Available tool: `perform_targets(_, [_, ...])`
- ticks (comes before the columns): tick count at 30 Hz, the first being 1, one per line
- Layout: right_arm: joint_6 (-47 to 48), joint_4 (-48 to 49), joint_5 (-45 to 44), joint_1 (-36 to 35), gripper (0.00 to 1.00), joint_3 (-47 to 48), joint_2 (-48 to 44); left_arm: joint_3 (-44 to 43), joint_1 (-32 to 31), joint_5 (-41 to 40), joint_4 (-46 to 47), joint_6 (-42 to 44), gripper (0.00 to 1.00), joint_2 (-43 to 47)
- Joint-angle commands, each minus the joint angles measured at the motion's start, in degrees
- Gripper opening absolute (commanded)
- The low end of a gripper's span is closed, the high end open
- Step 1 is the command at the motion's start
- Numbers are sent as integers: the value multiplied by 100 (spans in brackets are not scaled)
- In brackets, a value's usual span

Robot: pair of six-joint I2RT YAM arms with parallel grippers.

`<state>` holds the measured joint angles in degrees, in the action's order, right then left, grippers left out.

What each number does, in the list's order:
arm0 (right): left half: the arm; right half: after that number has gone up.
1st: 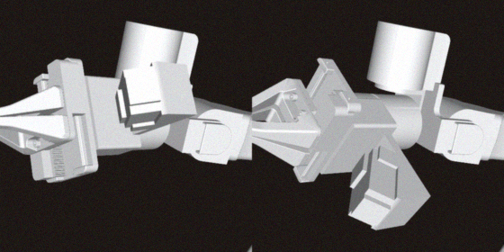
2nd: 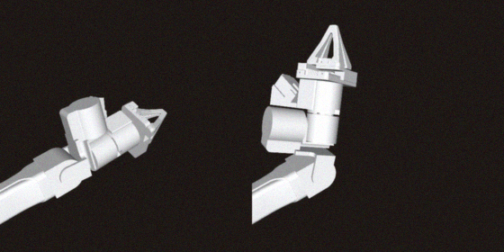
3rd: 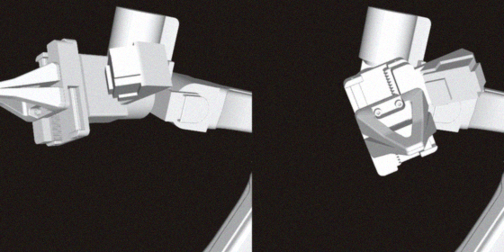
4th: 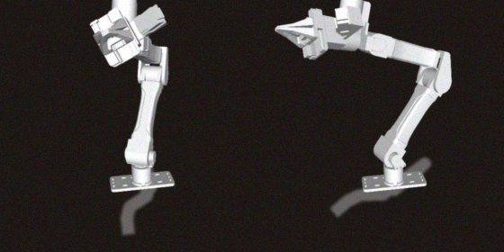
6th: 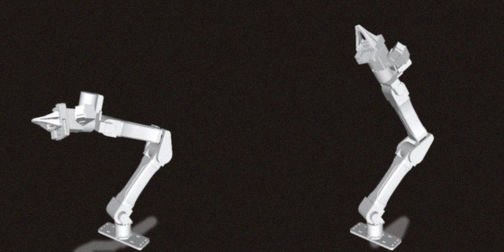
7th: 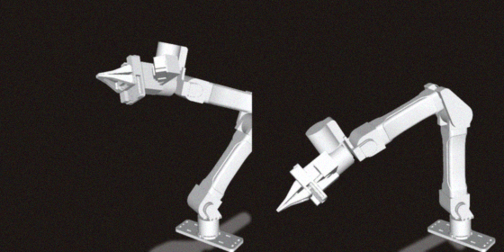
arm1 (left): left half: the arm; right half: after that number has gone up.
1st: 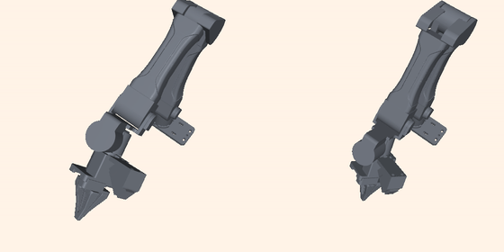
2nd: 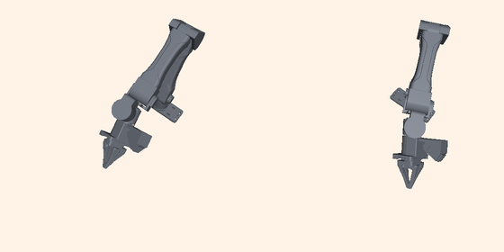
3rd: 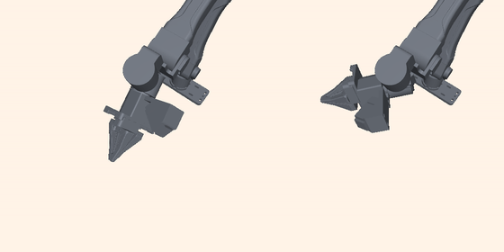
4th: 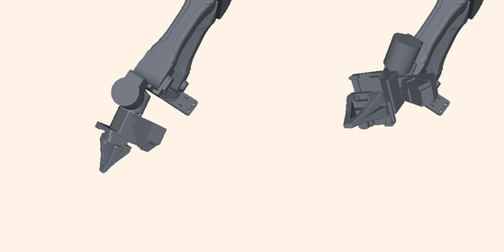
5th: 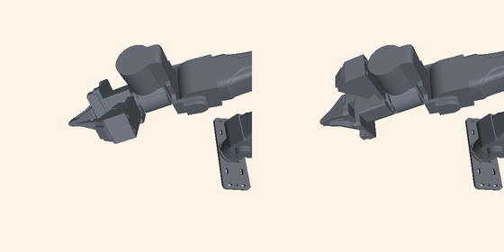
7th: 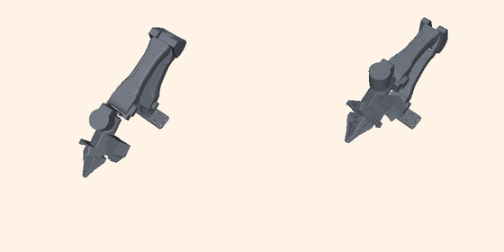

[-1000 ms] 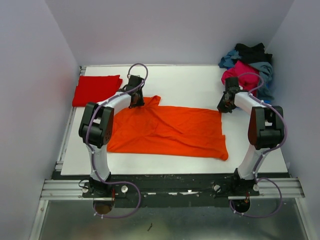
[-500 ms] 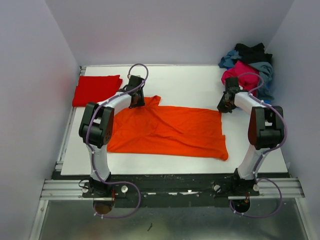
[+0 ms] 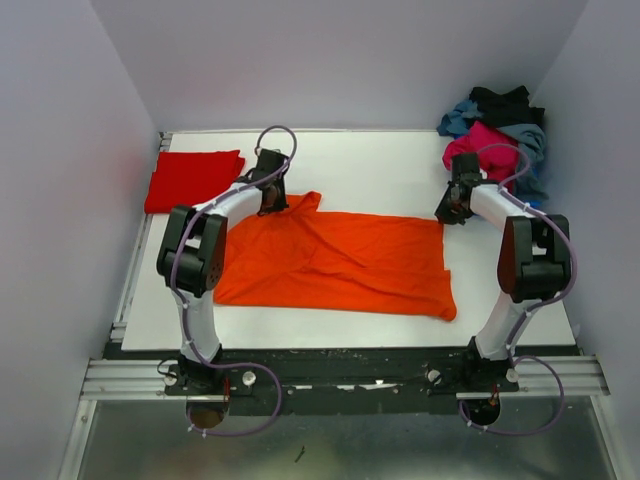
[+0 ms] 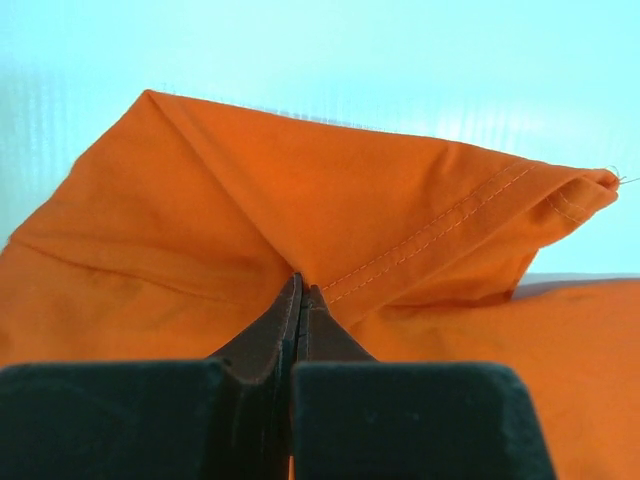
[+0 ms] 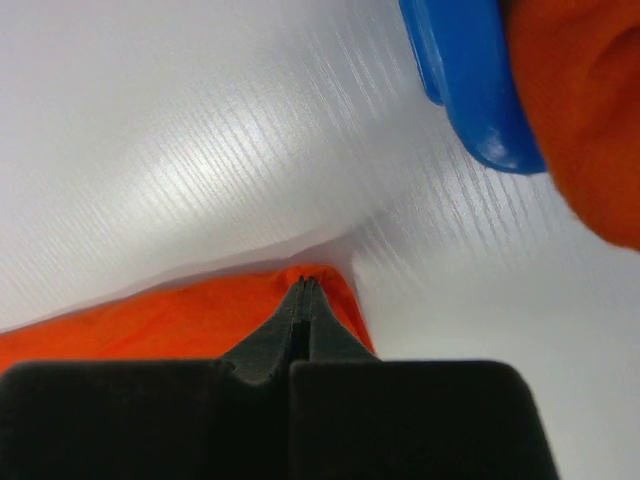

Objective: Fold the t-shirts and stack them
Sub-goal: Grap the side of the flattened tshirt furthest away from the robot with both arms

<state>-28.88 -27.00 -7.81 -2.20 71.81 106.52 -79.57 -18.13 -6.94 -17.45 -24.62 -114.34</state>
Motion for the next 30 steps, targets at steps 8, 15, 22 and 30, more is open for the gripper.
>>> perform_targets(8, [-56, 20, 105, -9, 1, -334, -799, 284, -33, -264, -188, 37, 0, 1396])
perform_targets(15, [-65, -86, 69, -9, 1, -606, -1106, 688, -41, -519, -258, -16, 0, 2205])
perform_targets(22, [-47, -121, 263, -9, 1, -1002, -1625, 908, -24, -668, -513, -121, 0, 2987])
perform_targets(30, [-153, -498, 219, -9, 1, -1292, -2135, 1365, -24, -493, -689, -368, 0, 3980])
